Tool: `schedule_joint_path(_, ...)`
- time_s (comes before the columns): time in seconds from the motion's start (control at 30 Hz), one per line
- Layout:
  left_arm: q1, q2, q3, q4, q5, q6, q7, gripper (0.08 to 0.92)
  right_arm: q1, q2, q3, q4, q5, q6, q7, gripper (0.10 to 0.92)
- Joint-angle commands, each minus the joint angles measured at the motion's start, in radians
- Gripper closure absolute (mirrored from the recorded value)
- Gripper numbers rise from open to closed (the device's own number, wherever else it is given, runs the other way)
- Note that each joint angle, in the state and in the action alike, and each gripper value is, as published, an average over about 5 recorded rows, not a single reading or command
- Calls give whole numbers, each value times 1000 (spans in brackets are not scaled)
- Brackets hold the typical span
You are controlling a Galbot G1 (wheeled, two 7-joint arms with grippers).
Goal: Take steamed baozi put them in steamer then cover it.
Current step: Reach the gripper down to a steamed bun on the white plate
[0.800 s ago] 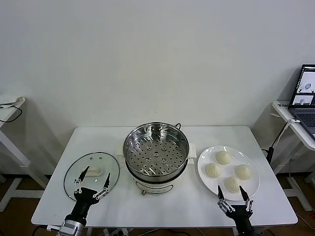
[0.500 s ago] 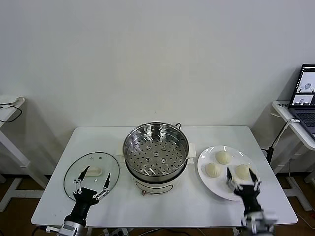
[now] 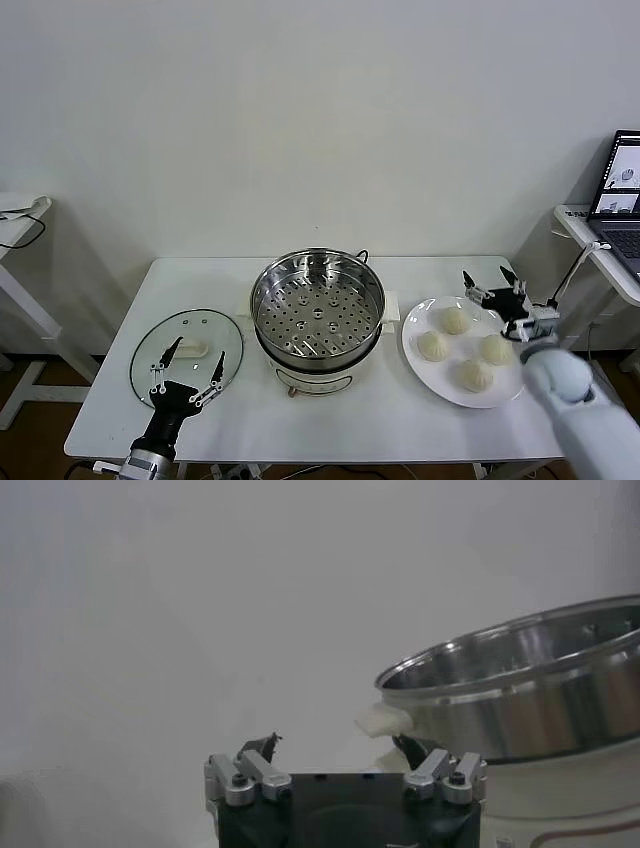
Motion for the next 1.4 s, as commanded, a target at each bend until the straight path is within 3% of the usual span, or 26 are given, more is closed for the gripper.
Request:
schedule_joint_path(0.03,0,-2,2,0,0,1,-1,177,338,-147,-215,-308,-121,-4,-552,203)
schedule_joint_path(0.27,11,-14,-3,-3,1,2,-4,177,672,-62,-428,-523,-472,86,-964,203)
schedule_joint_path(0.5,24,-21,-21,3,1,-4,-6,177,831,53,-623,-609,-690,125,-1113,203)
schedule_joint_path(0.83,30,-31,-21,15,2,-8,-10,177,899,167,-807,-657,-767,141,-1035,203)
schedule_joint_path(1.4,31,-35,-22,32,3,-10,-14,177,816,233,-792,-703,-864,153,-943,203)
